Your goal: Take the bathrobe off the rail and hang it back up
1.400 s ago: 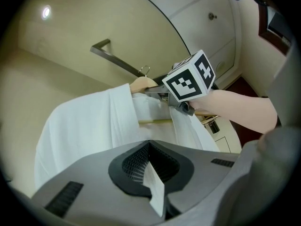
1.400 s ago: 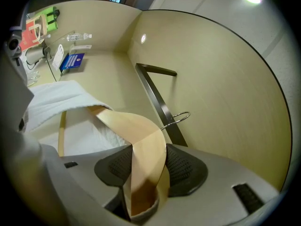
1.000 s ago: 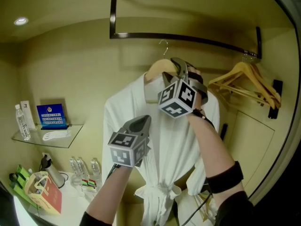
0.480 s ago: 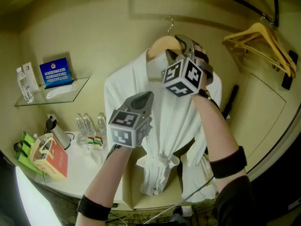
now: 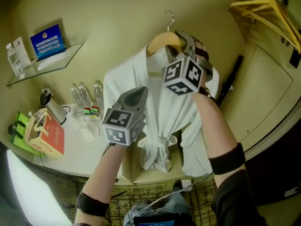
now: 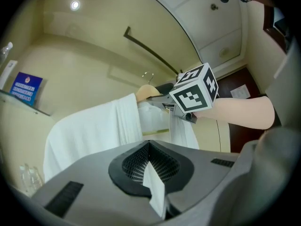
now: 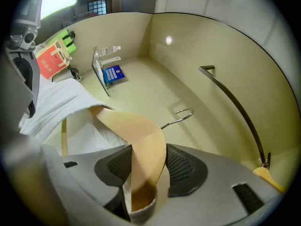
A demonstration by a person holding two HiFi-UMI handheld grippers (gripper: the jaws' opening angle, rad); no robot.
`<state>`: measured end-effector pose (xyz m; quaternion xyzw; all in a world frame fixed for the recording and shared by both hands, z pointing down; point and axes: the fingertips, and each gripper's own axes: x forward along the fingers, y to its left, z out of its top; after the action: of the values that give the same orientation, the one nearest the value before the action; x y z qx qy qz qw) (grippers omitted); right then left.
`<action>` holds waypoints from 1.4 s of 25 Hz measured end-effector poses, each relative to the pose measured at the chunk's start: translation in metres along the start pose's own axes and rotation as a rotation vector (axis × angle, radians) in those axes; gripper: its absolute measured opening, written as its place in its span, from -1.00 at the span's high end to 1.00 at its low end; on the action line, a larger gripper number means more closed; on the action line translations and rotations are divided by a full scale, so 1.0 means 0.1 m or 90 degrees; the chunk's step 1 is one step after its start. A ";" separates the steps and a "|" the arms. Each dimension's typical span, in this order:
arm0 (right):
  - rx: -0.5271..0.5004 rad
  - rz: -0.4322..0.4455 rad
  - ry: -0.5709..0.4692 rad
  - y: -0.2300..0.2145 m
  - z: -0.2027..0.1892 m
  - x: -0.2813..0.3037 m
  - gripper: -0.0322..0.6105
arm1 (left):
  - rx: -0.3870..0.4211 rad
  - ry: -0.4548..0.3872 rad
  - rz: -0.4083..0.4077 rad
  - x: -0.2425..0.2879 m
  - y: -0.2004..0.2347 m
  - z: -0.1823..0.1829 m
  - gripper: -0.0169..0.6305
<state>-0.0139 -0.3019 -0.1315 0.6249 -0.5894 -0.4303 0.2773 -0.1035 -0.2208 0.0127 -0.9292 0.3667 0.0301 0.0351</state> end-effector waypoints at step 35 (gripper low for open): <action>0.078 0.377 0.111 5.05 -3.17 -1.92 0.22 | -0.059 0.244 0.159 -0.97 -1.03 -4.41 0.95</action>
<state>0.0211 -0.2418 0.4913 0.4762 -0.7448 -0.2394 0.4016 -0.0907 -0.1186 0.4642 -0.8661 0.4767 -0.1258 -0.0819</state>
